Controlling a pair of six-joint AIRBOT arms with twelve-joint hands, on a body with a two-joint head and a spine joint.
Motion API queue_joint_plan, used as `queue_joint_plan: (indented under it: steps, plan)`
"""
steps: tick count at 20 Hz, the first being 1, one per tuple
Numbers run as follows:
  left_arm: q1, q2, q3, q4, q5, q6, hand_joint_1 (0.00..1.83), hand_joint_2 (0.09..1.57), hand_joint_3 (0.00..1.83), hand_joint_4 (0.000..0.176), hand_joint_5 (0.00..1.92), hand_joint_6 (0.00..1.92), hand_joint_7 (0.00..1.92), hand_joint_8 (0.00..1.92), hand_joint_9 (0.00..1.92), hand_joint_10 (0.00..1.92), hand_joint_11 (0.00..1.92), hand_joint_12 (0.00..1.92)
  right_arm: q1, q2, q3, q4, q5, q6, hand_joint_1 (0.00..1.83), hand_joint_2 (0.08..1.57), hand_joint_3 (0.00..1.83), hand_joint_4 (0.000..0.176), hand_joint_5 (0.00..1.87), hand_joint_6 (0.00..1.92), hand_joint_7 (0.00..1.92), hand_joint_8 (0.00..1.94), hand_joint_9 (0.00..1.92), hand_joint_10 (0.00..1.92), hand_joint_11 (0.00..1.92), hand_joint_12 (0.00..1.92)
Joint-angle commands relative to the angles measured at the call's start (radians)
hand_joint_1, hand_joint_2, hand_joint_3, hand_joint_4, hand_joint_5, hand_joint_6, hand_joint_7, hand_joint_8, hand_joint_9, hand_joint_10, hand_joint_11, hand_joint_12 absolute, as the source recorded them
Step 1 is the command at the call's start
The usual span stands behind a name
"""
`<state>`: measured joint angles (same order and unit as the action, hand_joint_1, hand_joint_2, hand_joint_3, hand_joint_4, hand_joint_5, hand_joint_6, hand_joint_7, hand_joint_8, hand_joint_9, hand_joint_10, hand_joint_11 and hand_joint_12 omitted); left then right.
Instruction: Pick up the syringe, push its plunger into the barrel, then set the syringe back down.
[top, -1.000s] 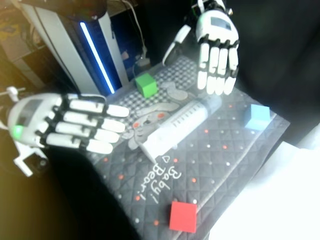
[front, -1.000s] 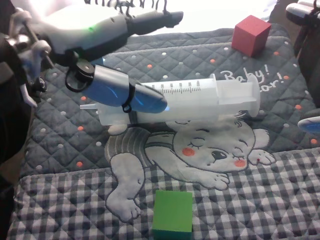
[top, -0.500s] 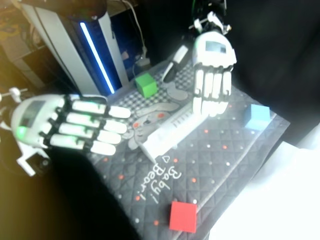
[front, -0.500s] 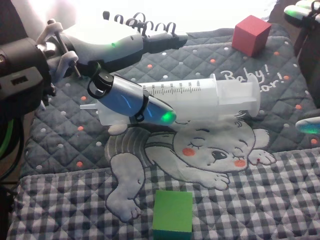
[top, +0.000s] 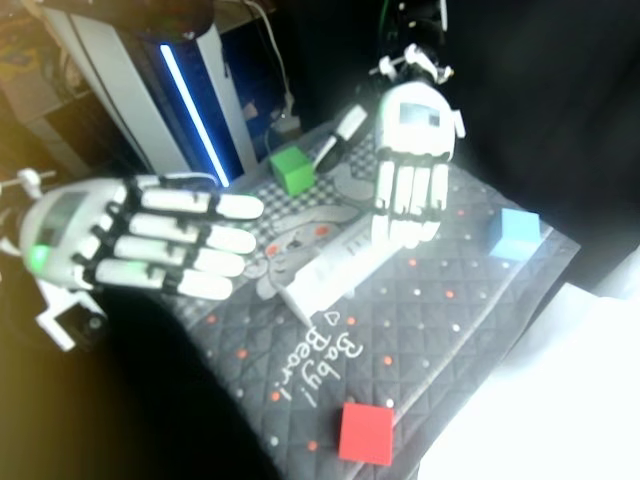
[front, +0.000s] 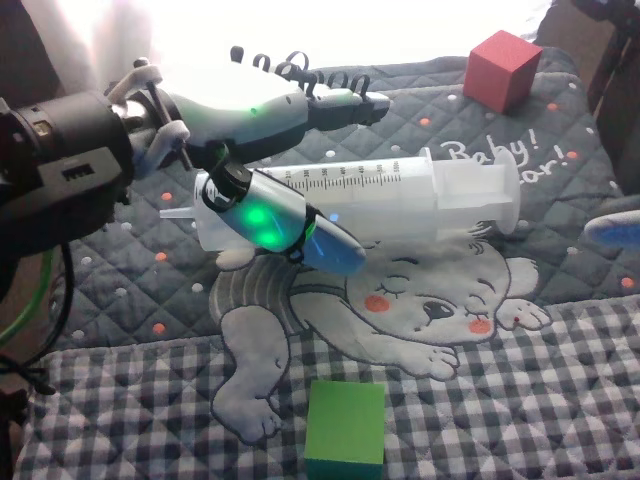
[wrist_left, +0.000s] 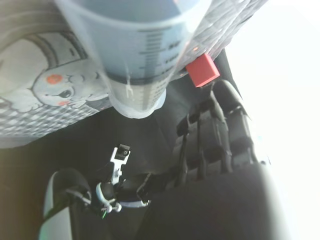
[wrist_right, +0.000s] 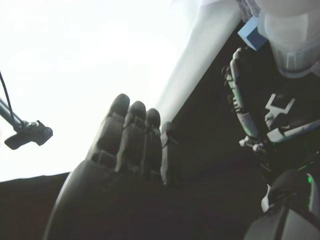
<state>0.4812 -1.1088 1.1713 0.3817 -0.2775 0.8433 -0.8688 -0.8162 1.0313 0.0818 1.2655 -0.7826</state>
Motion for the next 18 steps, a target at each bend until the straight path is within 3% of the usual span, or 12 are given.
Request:
queue_joint_plan:
  steps: [1, 2, 7, 11, 13, 14, 17, 18]
  plan:
    - [-0.004, -0.008, 0.003, -0.005, -0.087, 0.0, 0.42, 0.79, 0.0, 0.0, 0.12, 0.0, 0.24, 0.0, 0.31, 0.0, 0.0, 0.94, 0.011, 0.001, 0.005, 0.017, 0.121, 0.005, 0.63, 0.66, 0.0, 0.049, 0.15, 0.0, 0.14, 0.0, 0.11, 0.0, 0.08, 0.12]
    - [-0.004, -0.015, 0.009, -0.004, -0.078, 0.0, 0.43, 0.79, 0.0, 0.007, 0.12, 0.0, 0.24, 0.0, 0.33, 0.01, 0.0, 0.99, 0.012, 0.0, 0.004, 0.017, 0.121, 0.005, 0.65, 0.66, 0.0, 0.061, 0.16, 0.0, 0.15, 0.0, 0.13, 0.0, 0.13, 0.09]
    - [0.004, -0.047, 0.042, -0.002, -0.043, 0.0, 0.49, 0.76, 0.0, 0.005, 0.13, 0.0, 0.25, 0.01, 0.34, 0.0, 0.0, 1.0, 0.014, 0.0, 0.003, 0.014, 0.121, 0.005, 0.62, 0.66, 0.0, 0.052, 0.17, 0.0, 0.16, 0.0, 0.14, 0.0, 0.16, 0.07]
    - [0.011, -0.079, 0.078, -0.002, -0.007, 0.0, 0.5, 0.77, 0.0, 0.0, 0.14, 0.0, 0.27, 0.0, 0.35, 0.0, 0.0, 0.98, 0.015, 0.001, 0.001, 0.013, 0.121, 0.005, 0.63, 0.66, 0.0, 0.06, 0.17, 0.0, 0.17, 0.0, 0.15, 0.0, 0.12, 0.05]
    - [0.013, -0.092, 0.094, -0.002, 0.01, 0.0, 0.47, 0.77, 0.0, 0.0, 0.21, 0.0, 0.33, 0.0, 0.41, 0.01, 0.0, 1.06, 0.015, 0.002, 0.001, 0.011, 0.121, 0.005, 0.62, 0.66, 0.0, 0.044, 0.16, 0.0, 0.16, 0.0, 0.14, 0.0, 0.11, 0.04]
    - [0.014, -0.097, 0.1, -0.002, 0.016, 0.0, 0.48, 0.76, 0.0, 0.0, 0.26, 0.01, 0.39, 0.01, 0.47, 0.01, 0.06, 1.04, 0.016, 0.002, 0.001, 0.009, 0.121, 0.005, 0.62, 0.66, 0.0, 0.057, 0.16, 0.0, 0.16, 0.0, 0.13, 0.0, 0.12, 0.04]
    - [0.016, -0.108, 0.113, -0.001, 0.035, 0.0, 0.49, 0.77, 0.0, 0.0, 0.27, 0.0, 0.38, 0.0, 0.47, 0.01, 0.05, 1.02, 0.017, 0.003, 0.001, 0.006, 0.121, 0.005, 0.62, 0.67, 0.0, 0.041, 0.18, 0.01, 0.19, 0.01, 0.16, 0.01, 0.17, 0.06]
    - [0.016, -0.111, 0.118, -0.001, 0.039, 0.0, 0.46, 0.78, 0.01, 0.0, 0.26, 0.0, 0.38, 0.0, 0.46, 0.0, 0.02, 1.02, 0.018, 0.003, 0.001, 0.006, 0.121, 0.005, 0.6, 0.67, 0.0, 0.055, 0.17, 0.0, 0.18, 0.01, 0.16, 0.01, 0.16, 0.05]
